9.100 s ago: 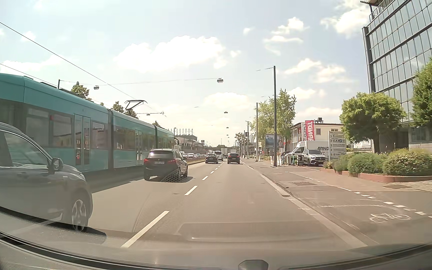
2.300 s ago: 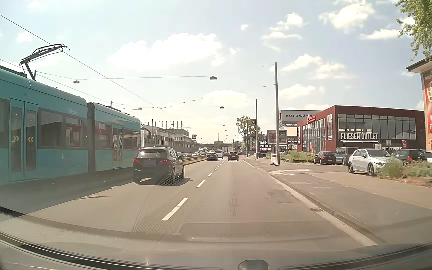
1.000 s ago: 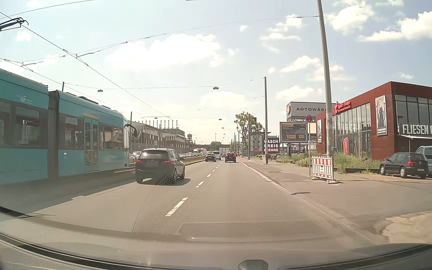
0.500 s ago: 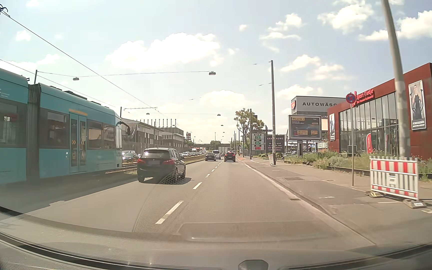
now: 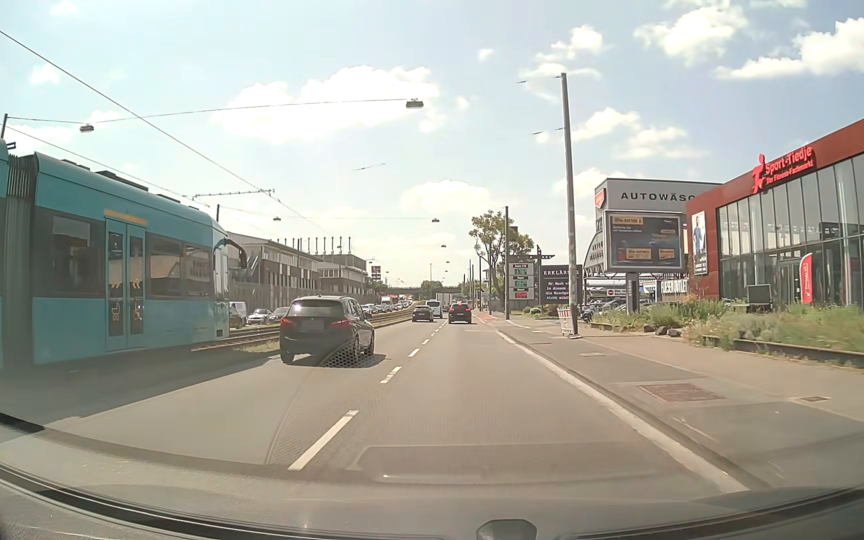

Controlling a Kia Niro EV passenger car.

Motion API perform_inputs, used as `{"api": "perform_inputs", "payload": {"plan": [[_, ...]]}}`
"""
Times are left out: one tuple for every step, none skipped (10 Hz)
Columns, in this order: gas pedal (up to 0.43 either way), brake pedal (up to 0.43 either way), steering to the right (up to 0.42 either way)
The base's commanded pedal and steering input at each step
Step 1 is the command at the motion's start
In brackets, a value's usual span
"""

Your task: Follow the waypoints while adhering to traffic rules and regulations

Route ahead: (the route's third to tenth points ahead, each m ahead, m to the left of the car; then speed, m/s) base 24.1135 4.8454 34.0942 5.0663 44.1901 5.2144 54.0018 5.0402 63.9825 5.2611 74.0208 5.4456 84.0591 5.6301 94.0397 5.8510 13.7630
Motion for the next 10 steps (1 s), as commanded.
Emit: {"api": "perform_inputs", "payload": {"plan": [[0.118, 0.030, -0.002], [0.118, 0.030, -0.003], [0.118, 0.030, -0.003], [0.118, 0.030, -0.003], [0.118, 0.030, -0.003], [0.118, 0.030, -0.003], [0.118, 0.030, -0.002], [0.118, 0.030, -0.001], [0.118, 0.030, 0.002], [0.118, 0.030, 0.002]]}}
